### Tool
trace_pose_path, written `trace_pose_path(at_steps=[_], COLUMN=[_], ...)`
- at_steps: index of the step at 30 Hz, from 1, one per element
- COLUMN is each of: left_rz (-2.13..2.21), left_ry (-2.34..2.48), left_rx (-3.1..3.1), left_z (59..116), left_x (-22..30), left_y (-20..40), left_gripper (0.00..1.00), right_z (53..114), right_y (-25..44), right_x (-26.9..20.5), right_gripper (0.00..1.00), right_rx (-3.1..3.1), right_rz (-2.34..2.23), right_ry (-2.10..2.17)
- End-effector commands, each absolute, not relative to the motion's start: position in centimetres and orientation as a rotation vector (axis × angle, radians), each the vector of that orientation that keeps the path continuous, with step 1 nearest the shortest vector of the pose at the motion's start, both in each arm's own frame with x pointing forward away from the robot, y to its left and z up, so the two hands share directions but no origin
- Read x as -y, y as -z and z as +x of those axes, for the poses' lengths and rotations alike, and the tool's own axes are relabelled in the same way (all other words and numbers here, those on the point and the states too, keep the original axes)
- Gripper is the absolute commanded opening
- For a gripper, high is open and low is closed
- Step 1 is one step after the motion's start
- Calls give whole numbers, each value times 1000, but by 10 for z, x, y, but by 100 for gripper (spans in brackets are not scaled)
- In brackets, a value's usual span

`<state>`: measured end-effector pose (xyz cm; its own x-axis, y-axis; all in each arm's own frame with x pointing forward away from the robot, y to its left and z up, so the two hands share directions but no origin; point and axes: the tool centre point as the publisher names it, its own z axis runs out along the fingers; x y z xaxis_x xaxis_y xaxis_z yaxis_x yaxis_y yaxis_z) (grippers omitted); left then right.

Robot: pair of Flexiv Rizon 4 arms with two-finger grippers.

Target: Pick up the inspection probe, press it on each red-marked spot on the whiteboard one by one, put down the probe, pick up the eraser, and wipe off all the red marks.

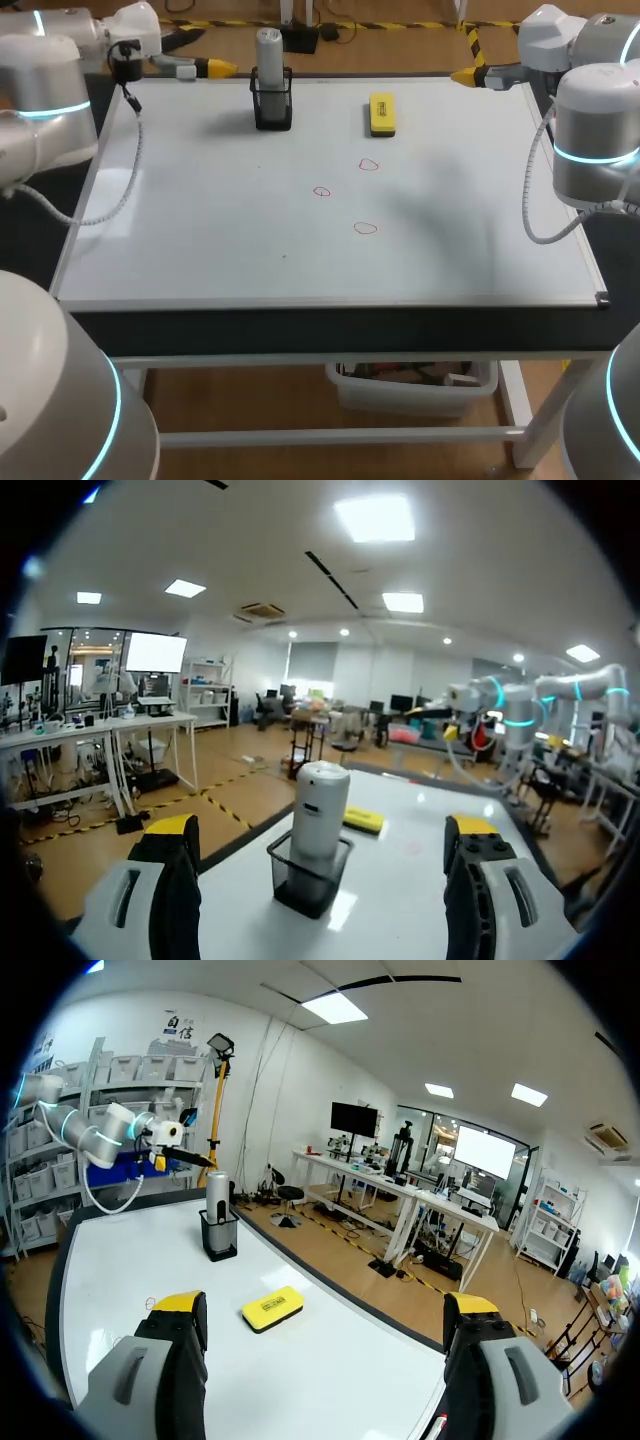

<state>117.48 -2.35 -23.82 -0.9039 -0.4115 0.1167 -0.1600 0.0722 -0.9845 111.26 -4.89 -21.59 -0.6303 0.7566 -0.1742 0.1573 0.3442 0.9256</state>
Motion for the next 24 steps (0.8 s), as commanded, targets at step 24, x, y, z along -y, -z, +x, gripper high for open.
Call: trace_pose_path(at_steps=[24], left_rz=[-114], left_ry=[2309], left_rx=[-2311], left_z=[1194], left_x=[96], left_y=[268], left_gripper=[100], right_z=[1113], right_y=[216], right_x=[49], right_gripper=[100], right_rx=[-2011], right_rz=[794], right_ry=[-1289])
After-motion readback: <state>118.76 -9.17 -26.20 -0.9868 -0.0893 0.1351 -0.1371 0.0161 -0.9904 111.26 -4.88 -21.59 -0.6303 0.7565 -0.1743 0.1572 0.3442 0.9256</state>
